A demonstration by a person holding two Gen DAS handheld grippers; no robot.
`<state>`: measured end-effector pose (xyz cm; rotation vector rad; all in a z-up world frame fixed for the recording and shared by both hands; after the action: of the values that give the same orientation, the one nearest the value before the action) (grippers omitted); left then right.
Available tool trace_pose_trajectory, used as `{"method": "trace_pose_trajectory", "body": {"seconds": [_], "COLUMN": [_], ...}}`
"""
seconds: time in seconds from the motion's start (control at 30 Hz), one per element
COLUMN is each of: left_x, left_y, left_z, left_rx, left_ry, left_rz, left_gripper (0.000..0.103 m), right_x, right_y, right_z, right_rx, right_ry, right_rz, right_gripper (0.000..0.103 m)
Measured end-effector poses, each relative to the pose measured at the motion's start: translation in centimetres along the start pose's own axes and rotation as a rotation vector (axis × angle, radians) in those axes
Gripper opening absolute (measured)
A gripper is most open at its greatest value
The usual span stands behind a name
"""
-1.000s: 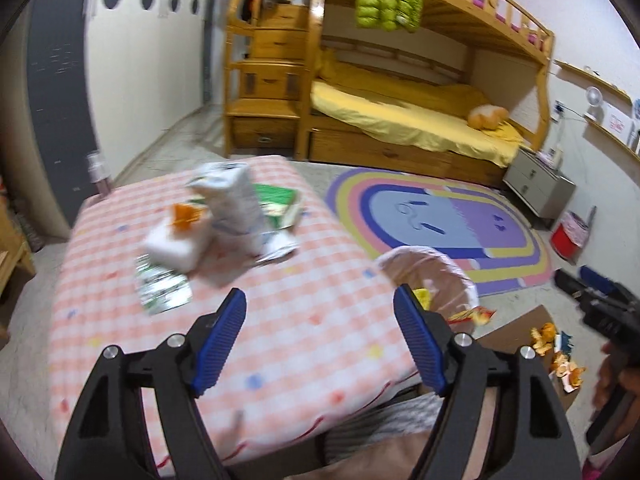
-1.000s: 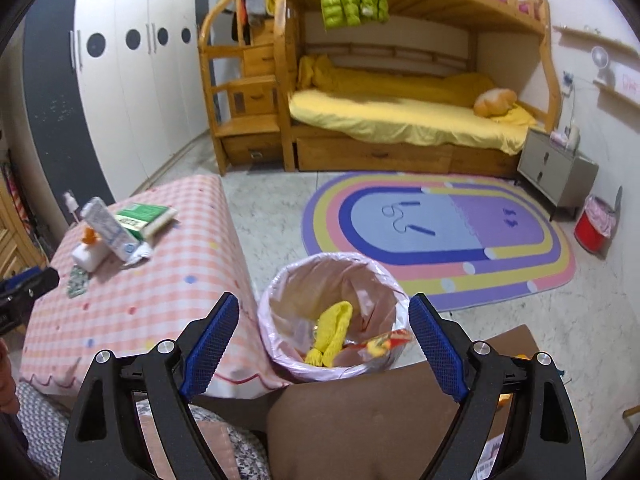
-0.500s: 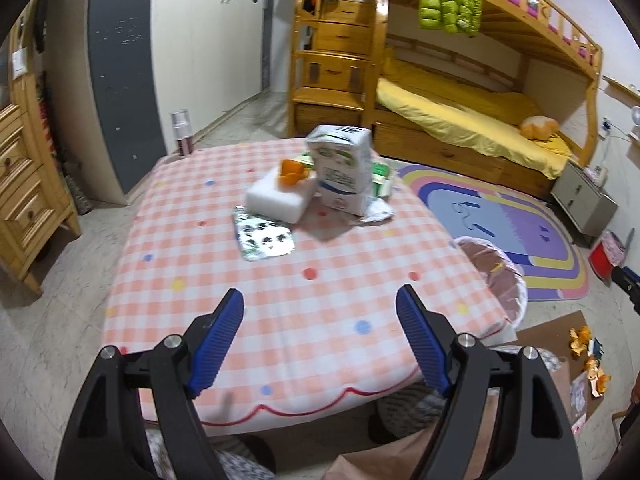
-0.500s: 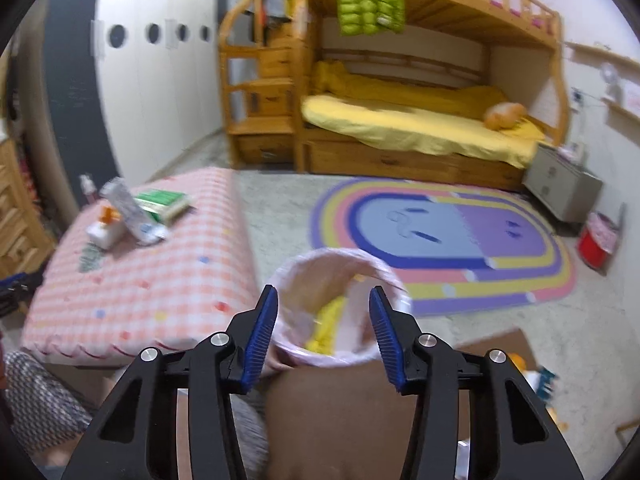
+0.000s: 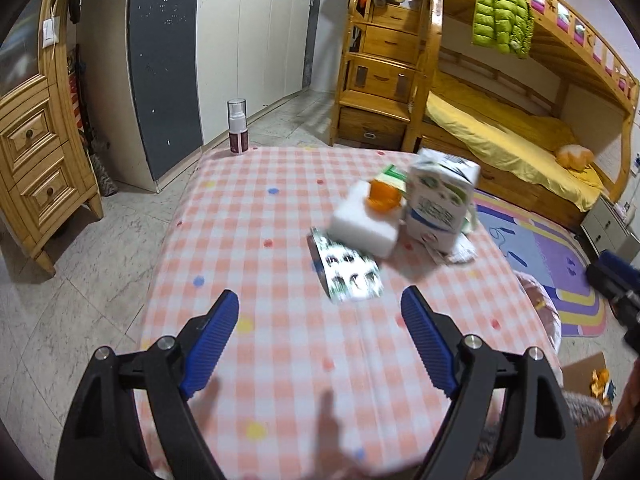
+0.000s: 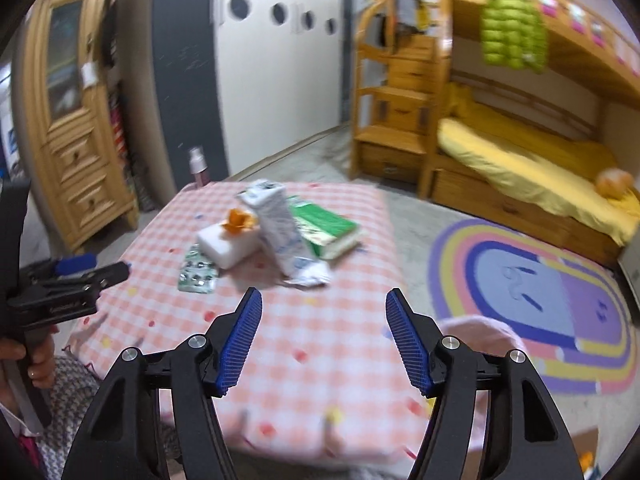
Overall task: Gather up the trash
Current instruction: 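Return both tools to the table and reach the right tool to the milk carton, then close the right tool on the white milk carton and lift it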
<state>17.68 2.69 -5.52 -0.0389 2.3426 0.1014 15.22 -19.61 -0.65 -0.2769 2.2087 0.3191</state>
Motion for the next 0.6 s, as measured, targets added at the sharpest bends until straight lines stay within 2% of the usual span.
{"method": "trace_pose_trajectory", "body": {"seconds": [0.23,0.4,0.5,0.6], "left_x": [-4.3,-6.6,-6.7,-6.5], "left_y": [-0.8,-0.6,0.0,0.3], "left_z": [5.0,7.1,7.5,7.5], "left_rx": [-0.005,-0.013,-0.042,-0.037], "left_ry": [0.015,0.008,0.002,0.009], "left_rz": [0.017,0.034,0.026,0.008], "left_gripper": [0.081,0.081,0.081,0.081], "right_x": [-2.9,-4.1,-4.3,-3.8], "right_y": [0.4,-0.1,-0.3,-0.2], "right_z": [8.9,12.2,13.6,14.3], "right_rx": [-0.074,-0.095,-0.107,-0.123], "right_ry": [0.064,0.087,0.101,0.124], "right_rz": [-0.058,-0.111,-0.151,-0.193], "right_gripper": [0.065,0.070,0.070,0.070]}}
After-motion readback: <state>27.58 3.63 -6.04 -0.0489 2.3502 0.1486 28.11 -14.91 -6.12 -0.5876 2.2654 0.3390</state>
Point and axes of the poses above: each gripper's, at about its wrist camera, not at the fingertips, and z roughly the way its jaws point, y to its left, x to its underside, the point moved 2 cm from there along z, roughly the way its jaws point, and after that the axes turned 12 degrees about -x, right-handed, at the moved point
